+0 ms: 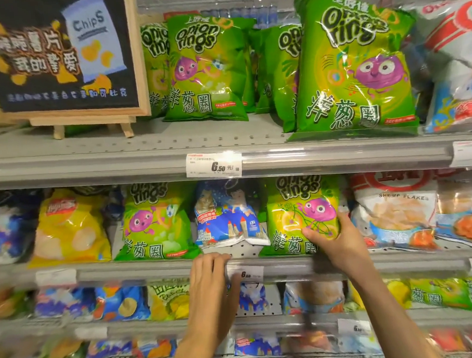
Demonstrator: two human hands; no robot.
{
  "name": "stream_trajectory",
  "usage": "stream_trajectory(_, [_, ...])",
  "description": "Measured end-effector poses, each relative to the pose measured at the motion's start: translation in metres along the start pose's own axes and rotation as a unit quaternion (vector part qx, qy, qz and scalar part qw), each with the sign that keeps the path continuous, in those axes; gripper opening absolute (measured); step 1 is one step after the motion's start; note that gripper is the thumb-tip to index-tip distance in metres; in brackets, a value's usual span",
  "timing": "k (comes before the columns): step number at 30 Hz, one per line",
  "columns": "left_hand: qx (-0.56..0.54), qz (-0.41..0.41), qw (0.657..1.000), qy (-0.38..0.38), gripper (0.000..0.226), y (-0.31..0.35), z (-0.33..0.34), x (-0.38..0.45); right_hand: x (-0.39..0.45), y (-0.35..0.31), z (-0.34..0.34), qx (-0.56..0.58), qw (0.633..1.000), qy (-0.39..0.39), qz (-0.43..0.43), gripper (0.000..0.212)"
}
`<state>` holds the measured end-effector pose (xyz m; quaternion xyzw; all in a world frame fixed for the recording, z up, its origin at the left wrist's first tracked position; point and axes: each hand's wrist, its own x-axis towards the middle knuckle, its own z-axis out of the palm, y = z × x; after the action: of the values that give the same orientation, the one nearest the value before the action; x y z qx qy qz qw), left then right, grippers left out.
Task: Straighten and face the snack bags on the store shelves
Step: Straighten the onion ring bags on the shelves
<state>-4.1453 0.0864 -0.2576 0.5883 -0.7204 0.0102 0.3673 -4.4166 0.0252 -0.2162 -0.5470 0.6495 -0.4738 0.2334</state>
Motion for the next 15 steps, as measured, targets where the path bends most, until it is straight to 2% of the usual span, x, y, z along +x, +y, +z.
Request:
stream_trajectory(3, [-0.020, -0.016, 1.000, -0.001, 0.036, 0.003, -0.004, 0.002, -0.012, 0.001, 0.003, -0.051, 0.996, 0.071, -0.012, 0.071])
stream_trajectory(5, [-0.046, -0.023, 0.999, 0.002, 0.036, 0.003, -0.007, 0.003, -0.022, -0.001, 0.007, -0.071, 0.986, 0.147, -0.044, 0.074])
stream_trajectory(7, [-0.095, -0.019, 0.995, 0.008, 0.034, 0.000, -0.012, 0.004, -0.032, -0.011, 0.015, -0.070, 0.964, 0.238, -0.096, 0.067])
stream_trajectory(9, [-0.165, -0.022, 0.986, 0.025, 0.030, -0.007, -0.020, 0.005, -0.042, -0.026, 0.029, -0.063, 0.944, 0.289, -0.148, 0.056])
stream_trajectory(12, [-0.195, -0.040, 0.977, 0.077, 0.029, -0.030, -0.041, 0.013, -0.048, -0.053, 0.064, -0.051, 0.938, 0.283, -0.194, 0.040])
stream_trajectory(15, [-0.150, -0.052, 0.971, 0.181, 0.027, -0.068, -0.070, 0.029, -0.047, -0.078, 0.104, -0.039, 0.948, 0.242, -0.205, 0.041])
